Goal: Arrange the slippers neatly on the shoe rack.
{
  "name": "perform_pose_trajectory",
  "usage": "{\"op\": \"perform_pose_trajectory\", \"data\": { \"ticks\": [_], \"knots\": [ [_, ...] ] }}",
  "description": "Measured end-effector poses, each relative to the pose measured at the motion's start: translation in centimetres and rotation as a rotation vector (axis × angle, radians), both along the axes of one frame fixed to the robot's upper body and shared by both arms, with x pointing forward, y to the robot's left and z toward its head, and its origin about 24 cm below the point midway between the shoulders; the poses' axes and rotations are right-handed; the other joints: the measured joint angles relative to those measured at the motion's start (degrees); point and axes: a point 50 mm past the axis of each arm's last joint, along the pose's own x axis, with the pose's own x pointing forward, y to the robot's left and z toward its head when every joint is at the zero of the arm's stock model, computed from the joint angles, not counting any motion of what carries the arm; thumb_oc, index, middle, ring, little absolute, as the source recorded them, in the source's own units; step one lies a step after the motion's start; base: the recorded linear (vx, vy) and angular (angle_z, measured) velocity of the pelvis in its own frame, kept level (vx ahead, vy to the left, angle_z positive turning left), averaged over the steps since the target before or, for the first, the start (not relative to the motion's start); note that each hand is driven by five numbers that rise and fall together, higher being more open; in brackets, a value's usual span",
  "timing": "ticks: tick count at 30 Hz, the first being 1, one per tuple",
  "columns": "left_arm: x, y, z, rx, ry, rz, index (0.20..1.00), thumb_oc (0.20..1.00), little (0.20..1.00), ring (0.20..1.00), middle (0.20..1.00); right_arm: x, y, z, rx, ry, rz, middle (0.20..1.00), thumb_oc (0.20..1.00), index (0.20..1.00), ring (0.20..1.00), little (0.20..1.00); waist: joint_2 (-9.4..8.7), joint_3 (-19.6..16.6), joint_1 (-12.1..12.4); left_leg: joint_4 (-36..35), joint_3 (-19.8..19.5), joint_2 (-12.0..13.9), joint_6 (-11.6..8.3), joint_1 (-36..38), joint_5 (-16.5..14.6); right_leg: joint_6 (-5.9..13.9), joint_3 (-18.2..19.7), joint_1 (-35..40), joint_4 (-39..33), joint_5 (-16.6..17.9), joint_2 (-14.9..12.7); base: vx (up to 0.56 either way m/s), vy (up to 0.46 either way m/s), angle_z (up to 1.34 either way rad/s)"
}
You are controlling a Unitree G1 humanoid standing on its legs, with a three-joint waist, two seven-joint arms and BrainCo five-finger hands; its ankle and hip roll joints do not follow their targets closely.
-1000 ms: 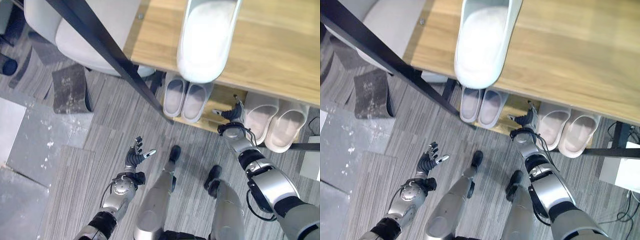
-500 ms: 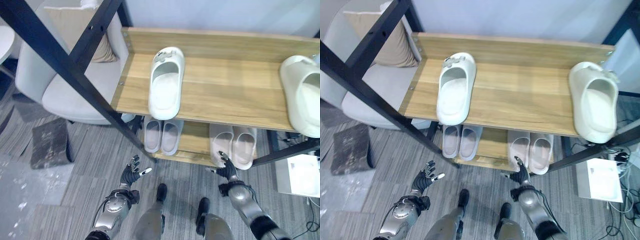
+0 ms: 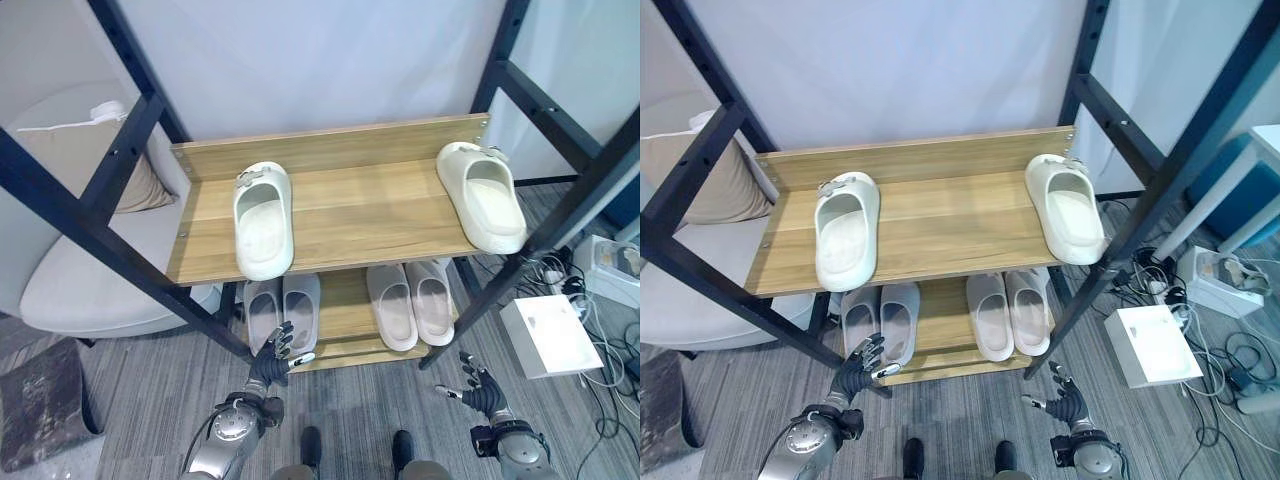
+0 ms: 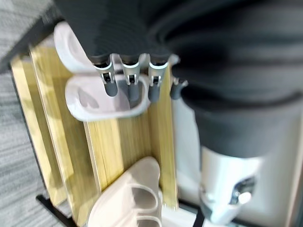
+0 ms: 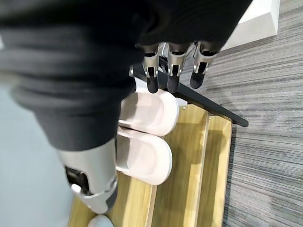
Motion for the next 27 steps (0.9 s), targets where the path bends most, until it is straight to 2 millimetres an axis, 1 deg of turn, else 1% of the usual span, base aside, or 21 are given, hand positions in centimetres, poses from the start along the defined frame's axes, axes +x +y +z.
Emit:
{"op": "perform_pose_trajectory", "data": {
  "ticks": [1, 2, 3, 4, 5, 6, 8, 9, 11, 12, 13, 15, 16, 18, 20, 22, 23, 25, 27],
  "knots": [
    [0.3, -0.2, 0.2, 0.012, -0.008, -0.017, 1.0, 1.0, 1.0, 1.0, 1.0, 0.0, -0.2, 0.0, -0.004, -0.001, -0.012, 1.0, 1.0, 1.0, 1.0, 1.0, -0.01, -0.03, -0.11, 0.01, 0.13, -0.01, -0.04, -0.02, -0.04, 0.01, 0.14, -0.13, 0.0, 0.11, -0.02, 0.01, -0.01, -0.1],
    [0.9, -0.8, 0.5, 0.036, -0.023, -0.064, 1.0, 1.0, 1.0, 1.0, 1.0, 0.1, -0.5, 0.1, -0.009, -0.006, -0.029, 1.0, 1.0, 1.0, 1.0, 1.0, -0.03, -0.09, -0.16, 0.01, 0.79, -0.03, -0.05, -0.05, -0.06, -0.04, 0.47, -0.39, 0.0, 0.22, -0.07, 0.01, -0.011, -0.3],
    [1.8, -1.7, 1.1, 0.087, -0.053, -0.158, 1.0, 1.0, 1.0, 1.0, 1.0, 0.5, -0.7, 0.1, -0.017, -0.009, -0.037, 1.0, 1.0, 1.0, 1.0, 1.0, -0.06, -0.31, -0.69, -0.01, 1.52, -0.01, 0.02, -0.18, -0.2, -0.29, 1.65, -1.14, 0.0, 0.45, -0.1, 0.01, -0.017, -0.28],
    [2.2, -2.0, 1.4, 0.104, -0.067, -0.189, 1.0, 1.0, 1.0, 1.0, 1.0, 0.7, -0.7, 0.2, -0.019, -0.014, -0.037, 1.0, 1.0, 1.0, 1.0, 1.0, -0.01, -0.36, -1.11, -0.02, 1.52, -0.04, 0.02, -0.24, -0.19, -0.21, 1.66, -1.18, 0.0, 0.51, -0.13, 0.02, -0.022, -0.25],
    [3.0, -2.7, 2.5, 0.164, -0.119, -0.283, 1.0, 1.0, 1.0, 1.0, 1.0, 0.6, -0.9, 0.2, -0.024, -0.01, -0.045, 1.0, 1.0, 1.0, 1.0, 1.0, -0.08, -0.81, -1.97, -0.02, 1.7, 0.0, 0.07, -0.66, -0.19, -0.1, 1.82, -1.65, -0.01, 0.68, -0.12, 0.0, 0.0, 0.0],
    [3.4, -3.4, 3.7, 0.232, -0.178, -0.394, 1.0, 1.0, 1.0, 1.0, 1.0, 0.6, -1.0, 0.2, -0.027, -0.01, -0.049, 1.0, 1.0, 1.0, 1.0, 1.0, -0.06, -1.0, -2.07, -0.01, 1.63, 0.02, 0.2, -1.14, -0.03, 0.1, 1.71, -1.75, 0.0, 1.01, -0.08, 0.0, 0.0, 0.0],
    [4.2, -5.0, 6.1, 0.315, -0.304, -0.565, 1.0, 1.0, 1.0, 1.0, 1.0, 0.8, -1.3, 0.3, -0.033, -0.011, -0.049, 1.0, 1.0, 1.0, 1.0, 1.0, 0.05, -1.07, -2.15, 0.0, 1.49, -0.05, 0.31, -1.27, 0.23, -0.03, 1.54, -1.78, -0.01, 1.18, -0.13, 0.01, -0.001, 0.04],
    [4.7, -6.3, 7.9, 0.329, -0.387, -0.641, 1.0, 1.0, 1.0, 1.0, 1.0, 1.0, -1.5, 0.5, -0.043, -0.016, -0.045, 1.0, 1.0, 1.0, 1.0, 1.0, 0.13, -1.14, -2.26, 0.04, 1.49, -0.17, 0.34, -1.14, 0.27, -0.15, 1.45, -1.62, -0.01, 1.28, -0.27, 0.03, 0.006, 0.05],
    [5.2, -8.5, 11.8, 0.355, -0.565, -0.796, 1.0, 1.0, 1.0, 1.0, 1.0, 1.6, -1.7, 0.8, -0.048, -0.03, -0.039, 1.0, 1.0, 1.0, 1.0, 1.0, 0.2, -1.18, -2.36, 0.11, 1.46, -0.28, 0.37, -0.87, 0.31, -0.12, 1.37, -1.3, -0.01, 1.32, -0.38, 0.02, 0.007, 0.04],
    [5.1, -9.2, 13.1, 0.345, -0.625, -0.834, 1.0, 1.0, 1.0, 1.0, 1.0, 1.8, -1.7, 0.9, -0.041, -0.035, -0.039, 1.0, 1.0, 1.0, 1.0, 1.0, 0.37, -1.3, -2.33, 0.03, 1.31, -0.34, 0.37, -0.78, 0.32, -0.09, 1.2, -1.12, 0.0, 1.33, -0.41, 0.01, 0.006, 0.04],
    [5.2, -10.0, 15.1, 0.319, -0.721, -0.861, 1.0, 1.0, 1.0, 1.0, 1.0, 2.1, -1.6, 1.0, -0.037, -0.041, -0.033, 1.0, 1.0, 1.0, 1.0, 1.0, 0.72, -1.57, -2.52, 0.04, 1.3, -0.37, 0.38, -0.65, 0.33, -0.05, 1.12, -0.95, -0.01, 1.3, -0.48, 0.0, 0.005, 0.04],
    [4.9, -10.5, 16.6, 0.319, -0.783, -0.908, 1.0, 1.0, 1.0, 1.0, 1.0, 2.2, -1.5, 0.9, -0.035, -0.034, -0.025, 1.0, 1.0, 1.0, 1.0, 1.0, 1.0, -1.74, -2.69, 0.04, 1.2, -0.35, 0.38, -0.71, 0.33, -0.06, 1.0, -0.97, 0.0, 1.31, -0.43, 0.0, 0.0, 0.02],
    [4.5, -10.7, 18.1, 0.241, -0.822, -0.927, 1.0, 1.0, 1.0, 1.0, 1.0, 2.1, -1.6, 0.8, -0.035, -0.026, -0.024, 1.0, 1.0, 1.0, 1.0, 1.0, 1.39, -1.99, -2.68, 0.04, 1.03, -0.33, 0.37, -0.73, 0.33, -0.03, 0.69, -0.89, 0.0, 1.28, -0.42, 0.0, -0.002, 0.07],
    [3.8, -11.2, 20.2, 0.128, -0.89, -0.943, 1.0, 1.0, 1.0, 1.0, 1.0, 1.9, -1.6, 0.6, -0.031, -0.015, -0.016, 1.0, 1.0, 1.0, 1.0, 1.0, 1.72, -2.19, -2.57, 0.08, 0.91, -0.35, 0.33, -0.77, 0.36, 0.01, 0.33, -0.73, 0.0, 1.24, -0.44, 0.0, -0.005, 0.09],
    [3.6, -11.1, 21.8, 0.051, -0.932, -0.933, 1.0, 1.0, 1.0, 1.0, 1.0, 2.0, -1.5, 0.7, -0.028, -0.017, -0.009, 1.0, 1.0, 1.0, 1.0, 1.0, 1.81, -2.24, -2.44, 0.06, 0.68, -0.35, 0.24, -0.83, 0.38, 0.29, 0.19, -0.71, 0.0, 1.04, -0.43, 0.01, -0.011, 0.06],
    [3.4, -10.8, 22.9, -0.01, -0.96, -0.918, 1.0, 1.0, 1.0, 1.0, 1.0, 2.0, -1.5, 0.7, -0.029, -0.016, -0.007, 1.0, 1.0, 1.0, 1.0, 1.0, 1.84, -2.26, -2.43, 0.05, 0.23, -0.37, 0.09, -0.87, 0.34, 0.29, 0.03, -0.66, 0.0, 1.04, -0.43, 0.01, -0.009, 0.06],
    [3.1, -10.4, 24.4, -0.071, -1.011, -0.893, 1.0, 1.0, 1.0, 1.0, 1.0, 2.0, -1.5, 0.7, -0.028, -0.015, -0.007, 1.0, 1.0, 1.0, 1.0, 1.0, 1.85, -2.26, -2.31, 0.04, -0.12, -0.39, -0.12, -0.93, 0.24, 0.29, -0.15, -0.57, 0.0, 1.04, -0.43, 0.01, -0.017, 0.07],
    [2.8, -9.8, 26.0, -0.118, -1.08, -0.85, 1.0, 1.0, 1.0, 1.0, 1.0, 1.9, -1.5, 0.6, -0.029, -0.014, -0.006, 1.0, 1.0, 1.0, 1.0, 1.0, 1.88, -2.29, -2.08, 0.02, -0.35, -0.41, -0.17, -0.89, 0.25, 0.29, -0.32, -0.4, 0.0, 1.04, -0.43, 0.01, -0.024, 0.07],
    [3.0, -9.2, 26.8, -0.151, -1.124, -0.773, 1.0, 1.0, 1.0, 1.0, 1.0, 1.8, -1.5, 0.5, -0.028, -0.009, -0.007, 1.0, 1.0, 1.0, 1.0, 1.0, 1.94, -2.32, -1.59, 0.01, -0.55, -0.42, -0.16, -0.88, 0.26, 0.28, -0.52, -0.3, 0.01, 1.04, -0.43, 0.01, -0.027, 0.05]
  ]
}}
